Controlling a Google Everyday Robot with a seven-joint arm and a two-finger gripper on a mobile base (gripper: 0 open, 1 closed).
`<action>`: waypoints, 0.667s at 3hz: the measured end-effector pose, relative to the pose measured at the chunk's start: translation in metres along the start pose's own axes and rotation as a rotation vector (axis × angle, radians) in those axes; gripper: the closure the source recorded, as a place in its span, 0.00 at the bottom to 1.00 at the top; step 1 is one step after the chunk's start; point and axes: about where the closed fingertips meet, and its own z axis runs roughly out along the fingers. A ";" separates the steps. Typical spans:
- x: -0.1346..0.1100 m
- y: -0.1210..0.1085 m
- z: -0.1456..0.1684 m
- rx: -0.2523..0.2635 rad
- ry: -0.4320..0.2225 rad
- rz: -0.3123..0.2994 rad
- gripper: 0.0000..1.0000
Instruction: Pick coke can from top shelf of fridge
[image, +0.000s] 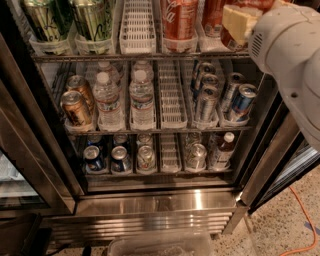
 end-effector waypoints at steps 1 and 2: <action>0.022 -0.001 -0.019 -0.029 0.071 0.006 1.00; 0.029 0.002 -0.035 -0.074 0.105 0.043 1.00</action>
Offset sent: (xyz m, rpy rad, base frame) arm -0.0671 0.0041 -0.0389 0.0736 0.3350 0.1371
